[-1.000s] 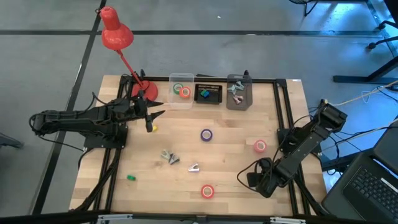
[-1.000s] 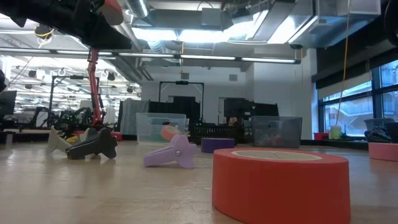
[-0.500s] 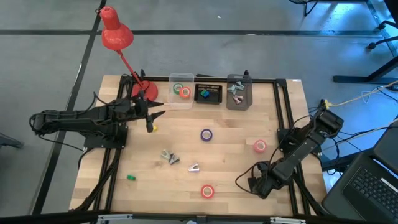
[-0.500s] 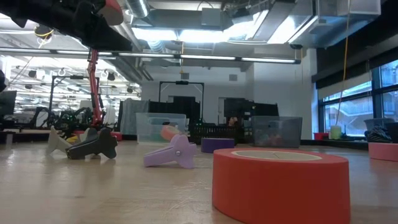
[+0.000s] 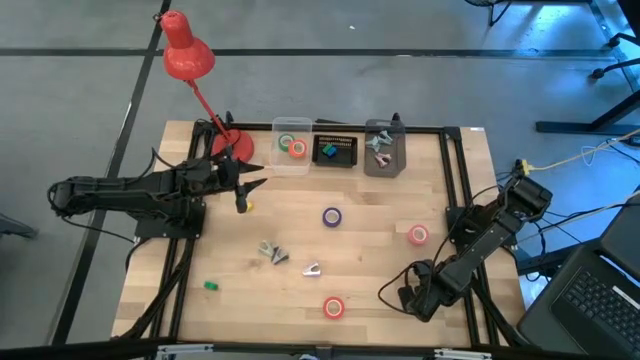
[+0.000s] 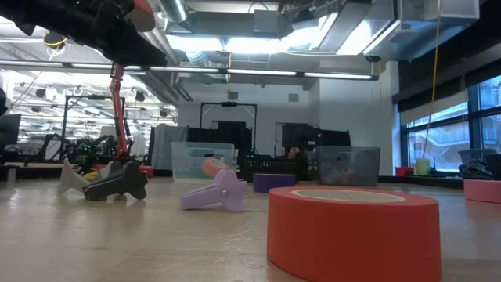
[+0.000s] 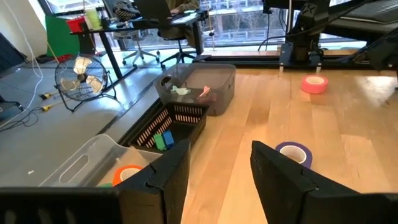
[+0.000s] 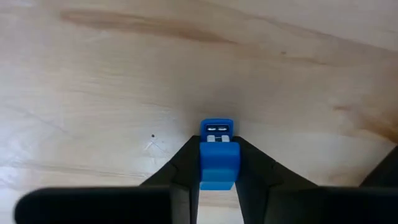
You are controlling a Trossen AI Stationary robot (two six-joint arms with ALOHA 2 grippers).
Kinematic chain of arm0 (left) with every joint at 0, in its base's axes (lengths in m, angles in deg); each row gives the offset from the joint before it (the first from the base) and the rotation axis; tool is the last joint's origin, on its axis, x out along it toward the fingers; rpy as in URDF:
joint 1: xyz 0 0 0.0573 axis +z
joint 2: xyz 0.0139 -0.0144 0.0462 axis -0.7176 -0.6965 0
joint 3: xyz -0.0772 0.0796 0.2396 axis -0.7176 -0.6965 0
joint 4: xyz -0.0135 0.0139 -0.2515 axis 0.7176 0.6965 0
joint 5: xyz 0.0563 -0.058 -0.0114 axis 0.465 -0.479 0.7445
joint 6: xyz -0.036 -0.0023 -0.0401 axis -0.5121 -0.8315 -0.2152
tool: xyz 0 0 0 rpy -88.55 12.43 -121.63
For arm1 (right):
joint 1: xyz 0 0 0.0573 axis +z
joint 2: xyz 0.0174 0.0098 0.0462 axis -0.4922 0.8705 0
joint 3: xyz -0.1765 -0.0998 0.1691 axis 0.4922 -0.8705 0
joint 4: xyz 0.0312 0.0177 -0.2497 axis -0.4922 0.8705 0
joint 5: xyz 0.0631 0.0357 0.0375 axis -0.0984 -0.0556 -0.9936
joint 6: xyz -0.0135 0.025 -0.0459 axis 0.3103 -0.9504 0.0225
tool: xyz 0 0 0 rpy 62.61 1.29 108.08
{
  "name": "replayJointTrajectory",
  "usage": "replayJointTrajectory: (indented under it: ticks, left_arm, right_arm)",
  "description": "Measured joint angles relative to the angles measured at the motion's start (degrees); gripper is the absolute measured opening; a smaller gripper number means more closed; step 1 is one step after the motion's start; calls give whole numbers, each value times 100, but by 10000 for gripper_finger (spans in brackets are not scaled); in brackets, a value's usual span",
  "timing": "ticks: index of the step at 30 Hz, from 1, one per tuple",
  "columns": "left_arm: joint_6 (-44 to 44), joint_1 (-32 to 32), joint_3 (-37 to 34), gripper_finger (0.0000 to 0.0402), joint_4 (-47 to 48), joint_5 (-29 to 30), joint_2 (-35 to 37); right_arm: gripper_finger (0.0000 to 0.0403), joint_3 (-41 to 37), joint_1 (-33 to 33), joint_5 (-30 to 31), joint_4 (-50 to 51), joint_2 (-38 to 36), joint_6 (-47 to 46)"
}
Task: Pick and place Stapler, Stapler remover, tape
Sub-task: Put the blue stapler into the left black bin
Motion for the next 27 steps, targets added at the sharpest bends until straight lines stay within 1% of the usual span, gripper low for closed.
replayJointTrajectory:
  ticks: [4, 7, 9, 12, 16, 19, 21, 23, 25, 27]
  left_arm:
    - [-2, 2, 0, 158, -125, 0, 0]
    - [5, 1, 0, 157, -270, 0, 0]
    - [7, 2, 0, 158, -295, 0, 0]
    - [2, 0, 0, 161, -299, 1, 0]
    - [-77, 2, 0, 161, -301, 0, -9]
    - [-138, 1, 0, 158, -295, 11, -24]
    - [-150, 0, 0, 157, -310, 13, -42]
    - [-226, 2, 0, 157, -293, 16, -50]
    - [-293, 2, 1, 158, -305, 15, -68]
    - [-388, 0, 0, 160, -290, 13, -84]
  right_arm:
    - [69, -15, -329, 321, -74, -107, 656]
    - [69, -16, -780, 1253, -225, -254, 1495]
    - [69, -48, -1087, 1753, -233, -387, 2160]
    - [69, -30, -1638, 1972, -530, -657, 3352]
    - [69, -35, -2635, 2219, -478, -885, 5112]
    - [69, -35, -3448, 2145, -893, -959, 6662]
    - [69, -35, -4045, 1937, -1352, -959, 7659]
    - [69, -33, -4652, 1580, -1828, -964, 8568]
    - [69, -30, -5221, 1228, -2161, -964, 9313]
    - [69, -22, -5818, 1030, -2339, -966, 9790]
